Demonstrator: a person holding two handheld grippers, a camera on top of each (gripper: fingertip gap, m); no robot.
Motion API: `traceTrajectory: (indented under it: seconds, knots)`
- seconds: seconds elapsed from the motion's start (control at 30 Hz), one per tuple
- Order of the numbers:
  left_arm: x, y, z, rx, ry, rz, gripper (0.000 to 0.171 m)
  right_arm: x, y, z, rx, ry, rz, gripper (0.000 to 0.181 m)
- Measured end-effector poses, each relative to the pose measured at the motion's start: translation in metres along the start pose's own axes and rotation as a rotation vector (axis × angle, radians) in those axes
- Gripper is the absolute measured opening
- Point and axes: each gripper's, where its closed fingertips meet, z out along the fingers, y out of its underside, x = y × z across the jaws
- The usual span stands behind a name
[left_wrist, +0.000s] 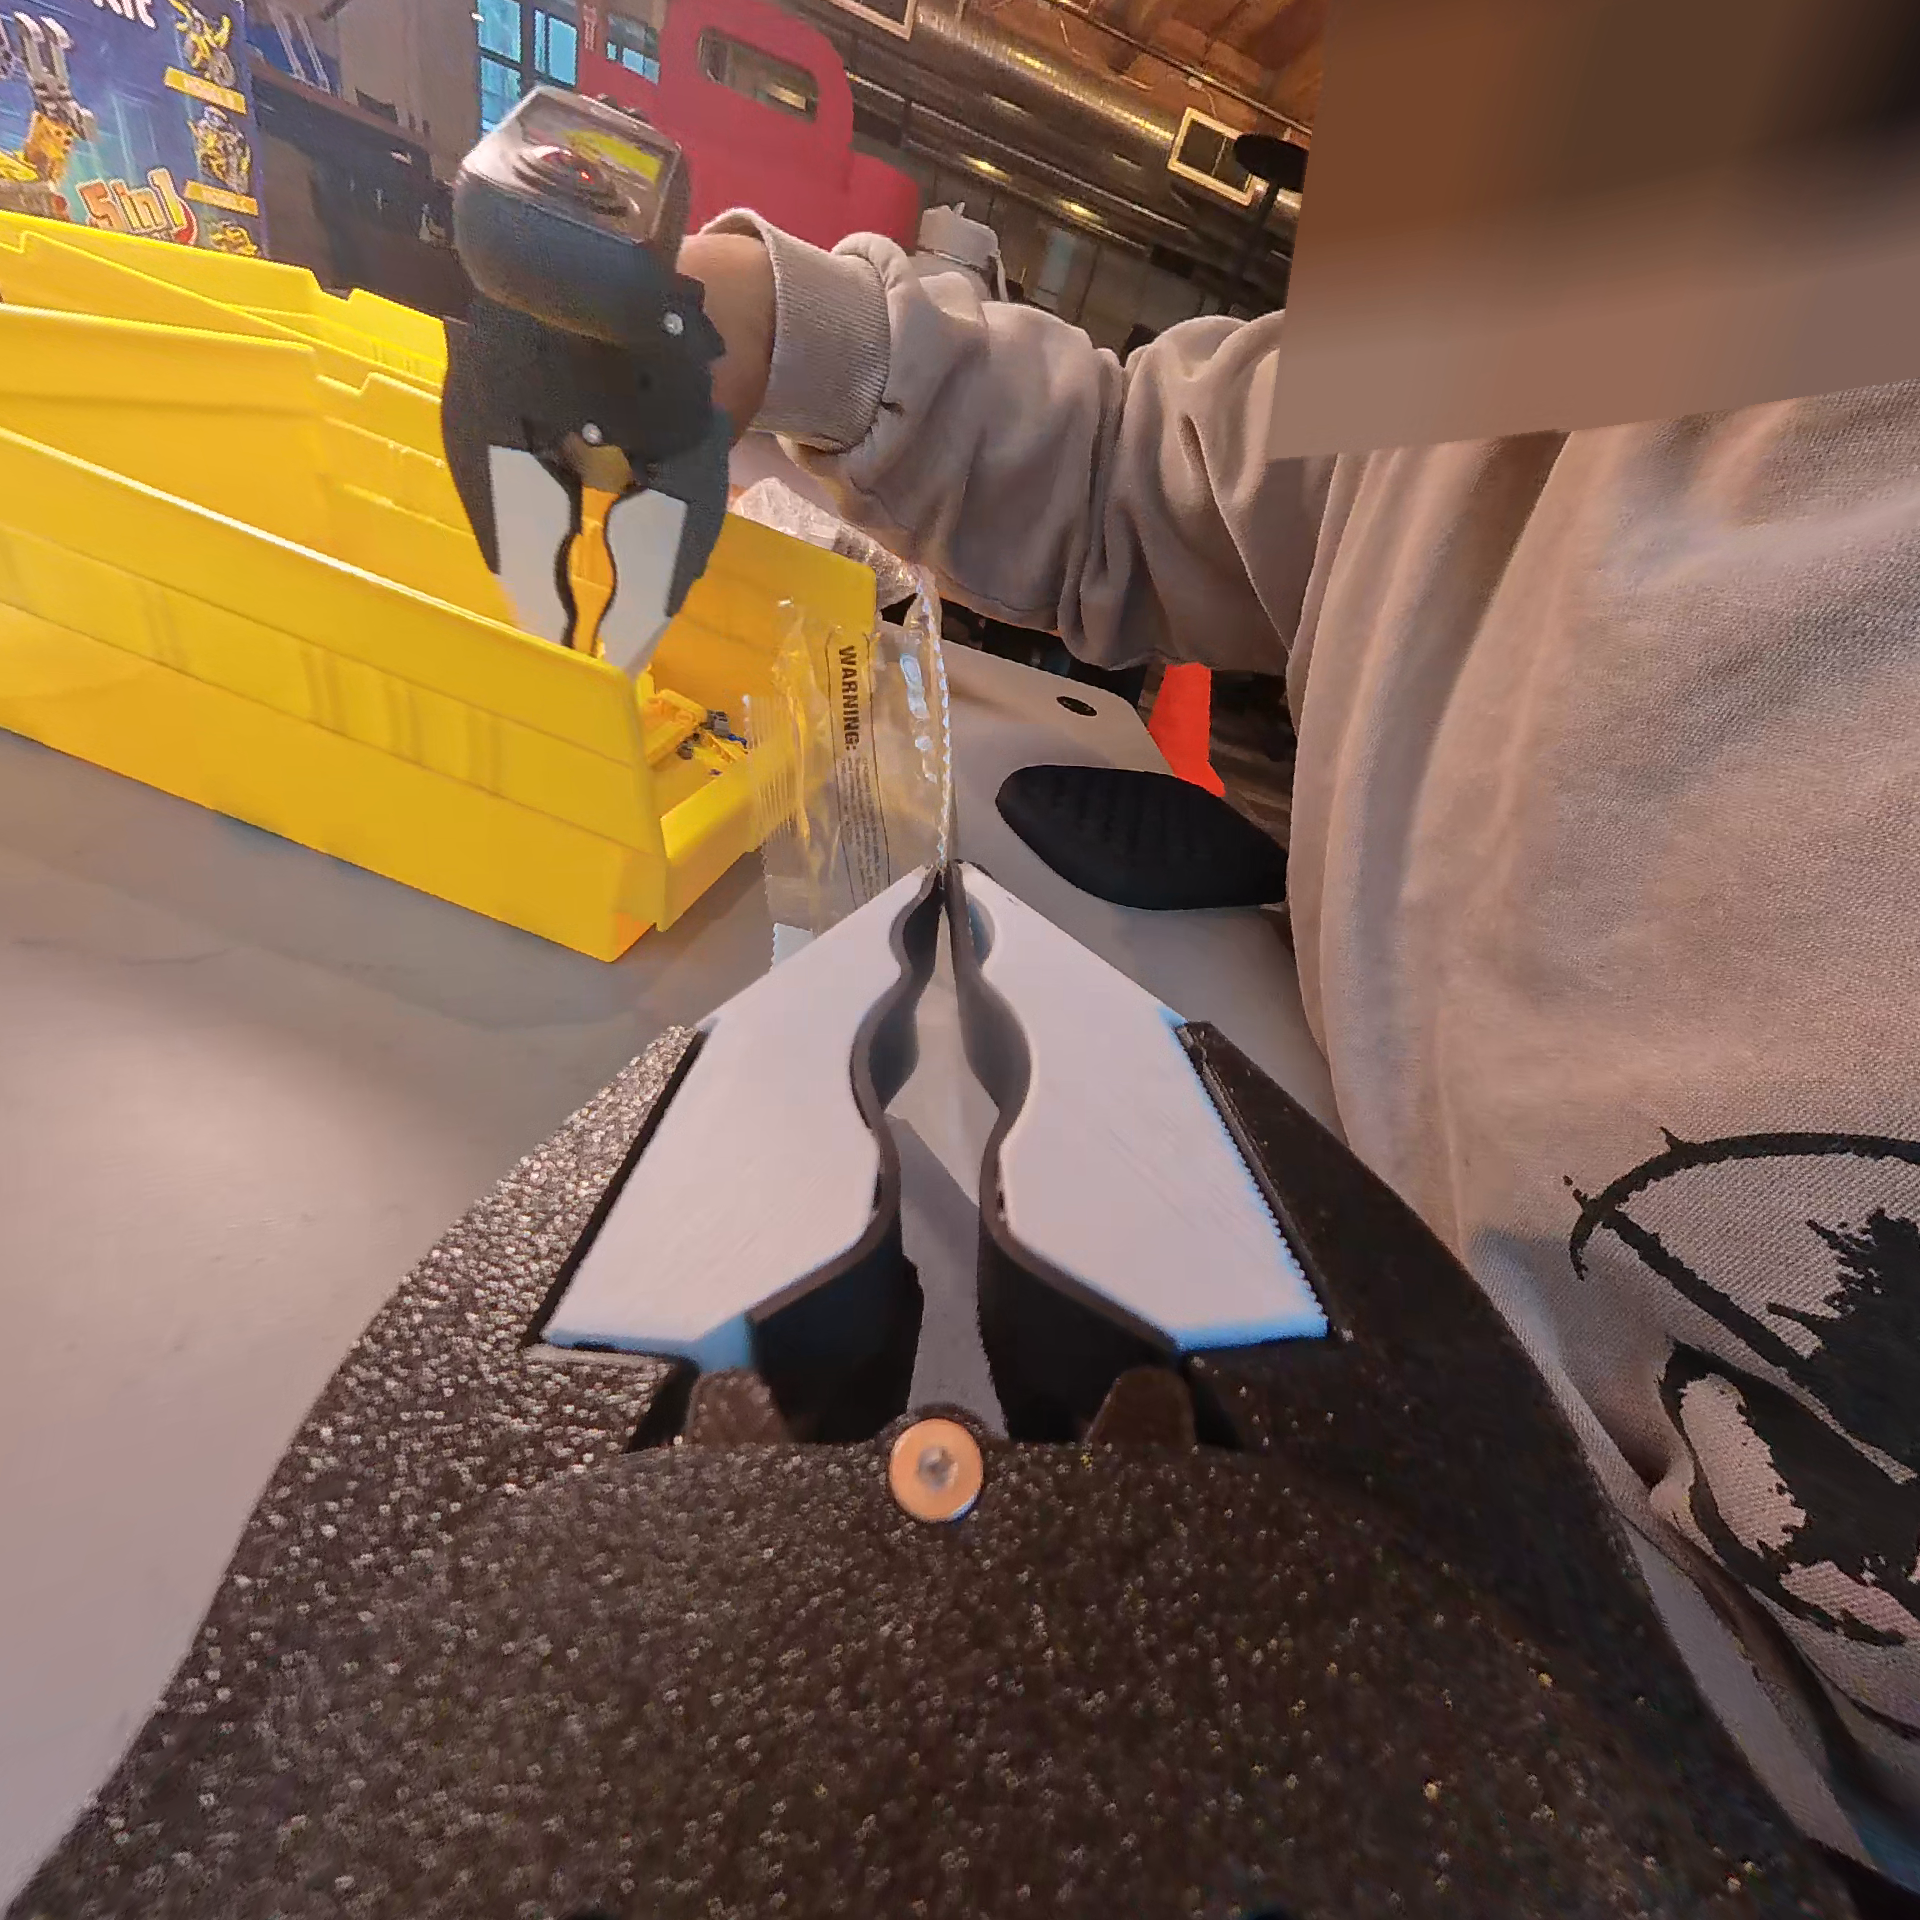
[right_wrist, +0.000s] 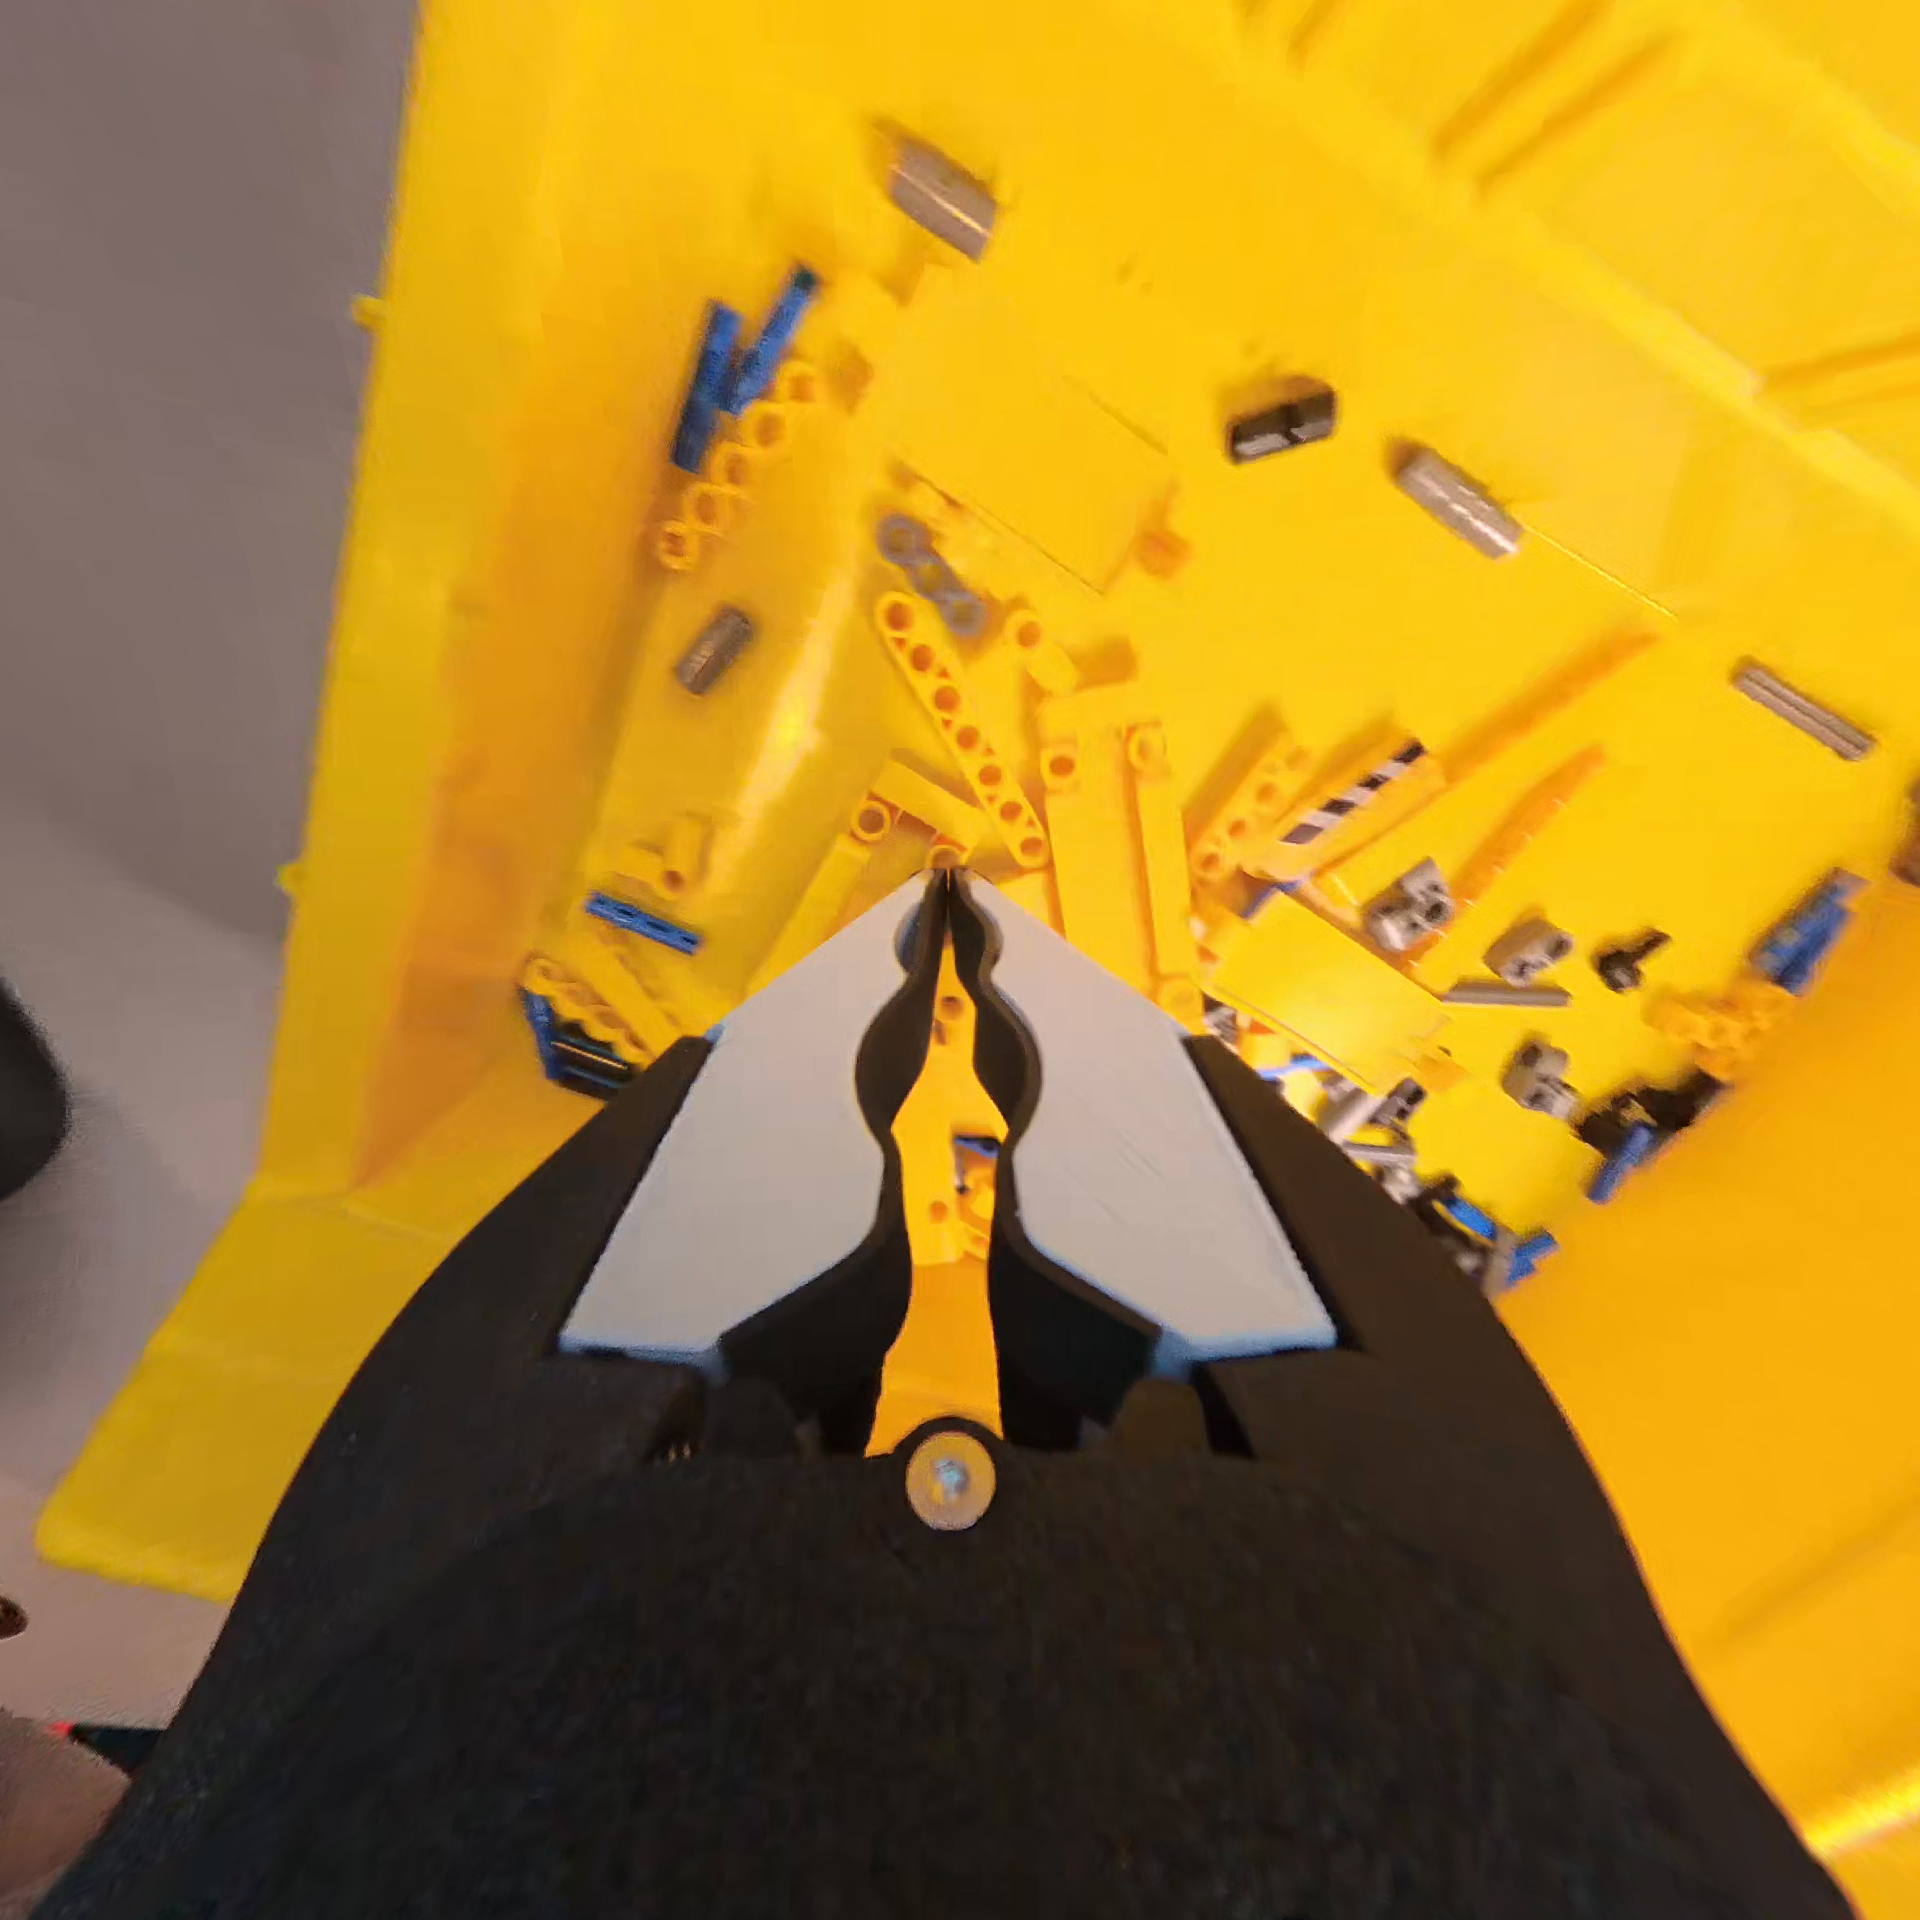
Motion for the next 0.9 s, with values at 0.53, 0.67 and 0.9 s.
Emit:
traceTrajectory:
  seconds: [0.53,0.67,0.9]
  knots:
    - [0.007,-0.001,0.001,-0.005,0.028,0.021,0.0,0.002,-0.012,-0.001,0.068,0.019,-0.019,0.029]
    - [0.006,-0.003,0.0,-0.008,0.012,0.038,0.0,-0.026,-0.034,-0.012,0.185,-0.07,-0.032,0.026]
    - [0.008,-0.001,0.003,-0.033,-0.002,0.074,0.0,-0.039,-0.037,0.011,0.077,-0.051,-0.014,0.018]
